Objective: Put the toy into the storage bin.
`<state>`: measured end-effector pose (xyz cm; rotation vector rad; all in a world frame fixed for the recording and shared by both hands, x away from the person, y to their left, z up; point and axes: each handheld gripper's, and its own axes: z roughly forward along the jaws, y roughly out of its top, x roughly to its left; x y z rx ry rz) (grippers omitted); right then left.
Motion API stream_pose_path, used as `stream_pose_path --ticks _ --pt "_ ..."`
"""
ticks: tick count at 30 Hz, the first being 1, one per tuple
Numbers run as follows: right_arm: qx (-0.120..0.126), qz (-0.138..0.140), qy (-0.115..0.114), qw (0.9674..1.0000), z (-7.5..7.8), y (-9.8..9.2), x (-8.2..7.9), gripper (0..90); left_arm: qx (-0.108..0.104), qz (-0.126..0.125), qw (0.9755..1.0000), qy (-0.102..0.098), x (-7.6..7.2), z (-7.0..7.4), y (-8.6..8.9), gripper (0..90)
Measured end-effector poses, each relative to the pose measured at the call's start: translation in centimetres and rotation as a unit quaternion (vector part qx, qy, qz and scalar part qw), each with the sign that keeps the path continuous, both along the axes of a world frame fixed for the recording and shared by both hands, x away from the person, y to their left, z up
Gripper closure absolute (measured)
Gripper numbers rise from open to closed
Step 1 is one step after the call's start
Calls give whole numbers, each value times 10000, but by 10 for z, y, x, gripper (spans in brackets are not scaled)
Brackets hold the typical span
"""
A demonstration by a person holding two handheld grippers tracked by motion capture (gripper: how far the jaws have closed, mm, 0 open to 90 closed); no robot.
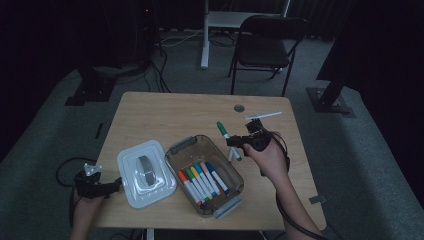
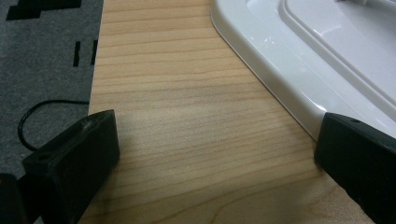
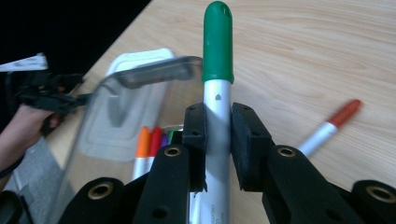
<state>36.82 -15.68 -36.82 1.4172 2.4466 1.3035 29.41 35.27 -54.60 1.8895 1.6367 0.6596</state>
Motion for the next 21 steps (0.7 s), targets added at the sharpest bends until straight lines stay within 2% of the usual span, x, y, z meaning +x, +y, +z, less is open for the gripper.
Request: stream_pose_path --ticks 4,9,10,14,21 --pt "41 237 -48 9997 7 16 -7 768 0 0 10000 8 0 0 0 7" --pt "36 585 12 9983 7 40 -14 768 0 -2 10000 5 0 0 0 6" --pt "61 630 17 9980 6 44 -16 768 0 -1 10000 8 0 0 0 6" --pt "-111 947 192 9953 -2 67 -21 767 -13 7 10000 1 0 0 0 7" --pt "-351 1248 448 9905 -23 101 -25 768 1 -1 10000 7 0 0 0 6"
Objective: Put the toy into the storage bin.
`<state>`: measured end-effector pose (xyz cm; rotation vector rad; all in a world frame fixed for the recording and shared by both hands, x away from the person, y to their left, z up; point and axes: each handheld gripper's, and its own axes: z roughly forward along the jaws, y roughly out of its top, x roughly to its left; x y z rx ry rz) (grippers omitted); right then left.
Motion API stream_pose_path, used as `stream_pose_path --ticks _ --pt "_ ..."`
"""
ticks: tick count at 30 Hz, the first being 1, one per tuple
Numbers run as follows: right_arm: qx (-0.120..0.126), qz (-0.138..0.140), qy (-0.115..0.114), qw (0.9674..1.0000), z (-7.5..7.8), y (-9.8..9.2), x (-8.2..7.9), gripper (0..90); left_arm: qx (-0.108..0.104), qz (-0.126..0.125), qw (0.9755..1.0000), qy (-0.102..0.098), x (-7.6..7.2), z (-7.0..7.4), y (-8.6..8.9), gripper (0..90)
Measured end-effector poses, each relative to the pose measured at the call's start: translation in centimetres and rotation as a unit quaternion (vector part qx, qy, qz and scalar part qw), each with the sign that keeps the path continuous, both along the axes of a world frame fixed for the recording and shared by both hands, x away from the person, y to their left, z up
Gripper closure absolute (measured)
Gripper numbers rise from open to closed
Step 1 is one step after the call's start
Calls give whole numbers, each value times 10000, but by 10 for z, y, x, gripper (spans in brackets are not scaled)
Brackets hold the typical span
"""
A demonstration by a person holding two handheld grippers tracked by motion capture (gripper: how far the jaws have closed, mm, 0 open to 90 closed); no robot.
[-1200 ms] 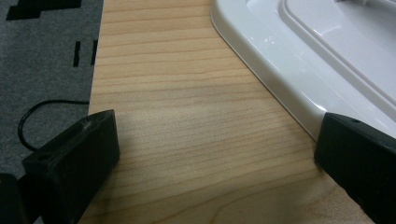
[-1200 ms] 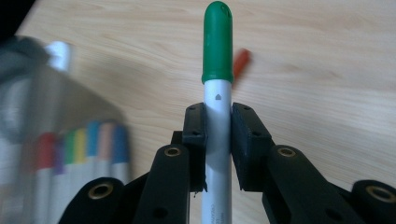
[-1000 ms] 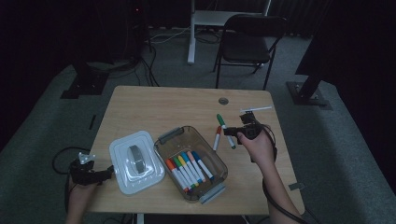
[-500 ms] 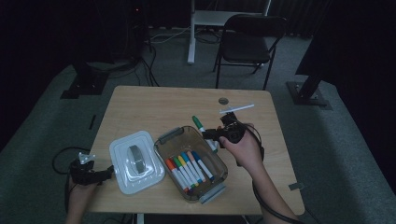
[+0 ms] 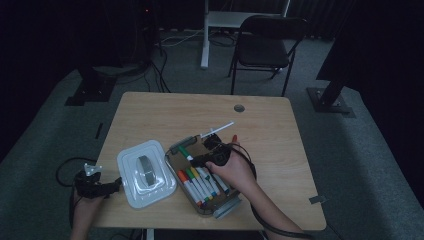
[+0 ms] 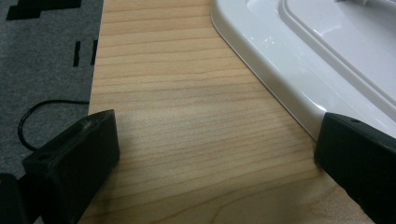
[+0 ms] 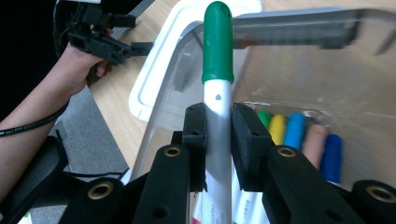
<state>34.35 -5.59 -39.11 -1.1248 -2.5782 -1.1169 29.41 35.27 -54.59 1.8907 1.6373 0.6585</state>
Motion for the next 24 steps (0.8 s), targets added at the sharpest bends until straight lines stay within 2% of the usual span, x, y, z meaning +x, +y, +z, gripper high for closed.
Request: stream_pose_path --ticks 6,11,16,24 --pt "-230 146 236 9994 -17 16 -2 768 -1 0 10000 1 0 0 0 7" --pt "-329 221 436 9983 -30 24 -3 768 -1 3 10000 -6 0 0 0 6" --pt "-441 299 508 9973 -41 33 -2 768 1 1 10000 -6 0 0 0 6" --pt "-715 468 877 9925 -58 42 1 768 7 0 10000 -7 0 0 0 7"
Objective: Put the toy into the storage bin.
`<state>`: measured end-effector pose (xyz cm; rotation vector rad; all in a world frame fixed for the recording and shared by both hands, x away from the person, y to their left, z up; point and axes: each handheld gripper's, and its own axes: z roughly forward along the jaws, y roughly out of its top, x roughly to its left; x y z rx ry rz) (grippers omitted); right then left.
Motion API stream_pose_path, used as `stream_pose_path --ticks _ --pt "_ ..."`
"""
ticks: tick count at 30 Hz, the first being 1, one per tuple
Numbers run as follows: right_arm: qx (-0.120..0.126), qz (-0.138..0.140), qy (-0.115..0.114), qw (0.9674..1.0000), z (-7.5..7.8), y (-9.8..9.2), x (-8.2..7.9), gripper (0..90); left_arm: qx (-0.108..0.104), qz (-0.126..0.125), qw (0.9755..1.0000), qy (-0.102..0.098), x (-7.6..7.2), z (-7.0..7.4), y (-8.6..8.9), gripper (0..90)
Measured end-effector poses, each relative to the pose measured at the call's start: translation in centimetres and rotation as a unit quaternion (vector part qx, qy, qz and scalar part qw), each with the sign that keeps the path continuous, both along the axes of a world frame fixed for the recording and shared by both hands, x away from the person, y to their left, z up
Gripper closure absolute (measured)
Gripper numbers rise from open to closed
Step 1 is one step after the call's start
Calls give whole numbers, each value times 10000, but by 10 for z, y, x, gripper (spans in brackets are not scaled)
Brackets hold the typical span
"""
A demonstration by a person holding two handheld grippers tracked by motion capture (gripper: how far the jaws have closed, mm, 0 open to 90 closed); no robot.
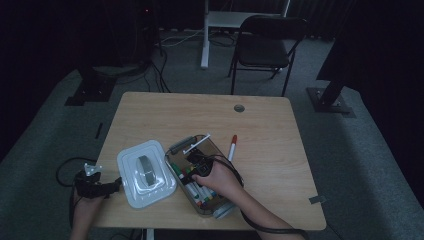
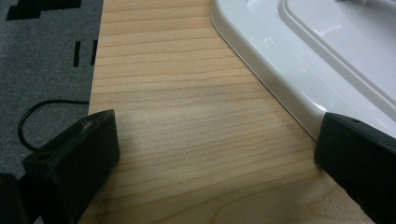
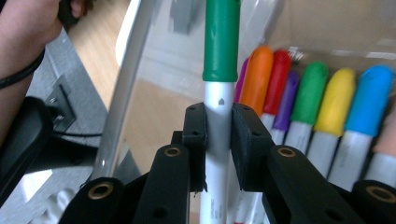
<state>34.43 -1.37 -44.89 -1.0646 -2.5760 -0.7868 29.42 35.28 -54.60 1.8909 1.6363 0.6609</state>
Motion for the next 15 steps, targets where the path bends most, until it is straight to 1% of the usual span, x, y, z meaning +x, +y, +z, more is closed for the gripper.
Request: stream_pose_path --ticks 2,6,9,13,15 --pt "-58 16 44 10000 -3 1 0 767 -14 6 10000 2 0 0 0 6" --pt "-209 121 228 9994 -10 5 1 764 -10 2 10000 7 0 0 0 6" --pt "-371 191 263 9988 -15 7 0 761 -7 -1 10000 8 0 0 0 6" --pt "-453 225 391 9980 -20 5 2 749 -9 0 10000 7 0 0 0 6" --pt "-464 206 328 9982 -21 5 2 710 -9 1 10000 8 0 0 0 6"
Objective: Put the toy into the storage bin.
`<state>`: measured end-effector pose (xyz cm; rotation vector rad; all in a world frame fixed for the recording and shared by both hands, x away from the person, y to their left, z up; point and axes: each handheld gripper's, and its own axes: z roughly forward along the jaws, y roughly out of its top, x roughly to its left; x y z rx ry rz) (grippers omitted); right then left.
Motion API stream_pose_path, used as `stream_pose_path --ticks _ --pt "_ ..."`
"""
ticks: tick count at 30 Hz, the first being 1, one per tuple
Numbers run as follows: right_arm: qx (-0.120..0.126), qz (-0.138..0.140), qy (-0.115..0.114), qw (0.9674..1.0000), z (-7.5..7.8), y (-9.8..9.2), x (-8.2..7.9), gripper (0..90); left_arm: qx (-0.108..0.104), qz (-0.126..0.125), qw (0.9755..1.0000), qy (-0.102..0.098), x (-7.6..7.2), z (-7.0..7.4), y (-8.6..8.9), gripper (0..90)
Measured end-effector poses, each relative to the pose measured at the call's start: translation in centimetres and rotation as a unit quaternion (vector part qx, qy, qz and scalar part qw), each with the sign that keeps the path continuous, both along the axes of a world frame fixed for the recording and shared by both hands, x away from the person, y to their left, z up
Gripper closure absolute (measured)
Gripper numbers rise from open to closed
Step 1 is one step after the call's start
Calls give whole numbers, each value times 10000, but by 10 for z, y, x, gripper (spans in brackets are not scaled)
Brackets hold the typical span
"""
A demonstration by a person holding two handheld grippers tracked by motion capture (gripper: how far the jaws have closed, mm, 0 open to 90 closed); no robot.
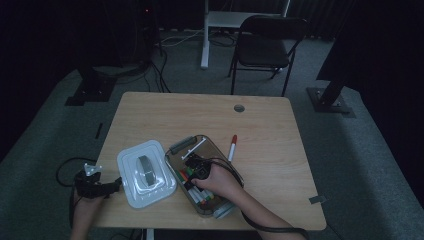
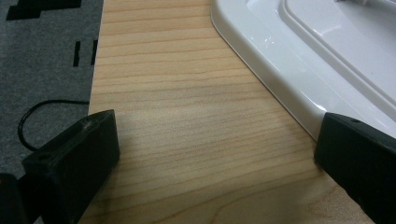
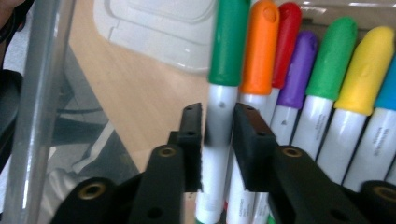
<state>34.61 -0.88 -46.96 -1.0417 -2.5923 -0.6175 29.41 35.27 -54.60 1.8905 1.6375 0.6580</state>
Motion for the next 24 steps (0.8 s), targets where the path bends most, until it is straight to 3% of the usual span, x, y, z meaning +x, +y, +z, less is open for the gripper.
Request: stream_pose_path --ticks 6,12,16,19,20,22,24 --pt "152 4 -315 9994 16 -8 -1 679 7 0 10000 -8 0 0 0 6" --pt "487 -246 -667 9963 40 -38 7 643 2 0 10000 -7 0 0 0 6" --pt "730 -484 -892 9922 53 -68 15 626 -3 5 10000 -7 0 0 0 6" --pt "895 -782 -1154 9862 61 -92 21 605 3 -1 10000 -8 0 0 0 6" --pt "907 -891 -1199 9846 64 -100 23 614 3 0 10000 -8 0 0 0 6" --pt "1173 -1066 -1145 9807 66 -116 27 595 4 -1 10000 -8 0 0 0 6" --pt "1019 -1219 -1292 9788 68 -128 31 597 4 1 10000 -8 0 0 0 6"
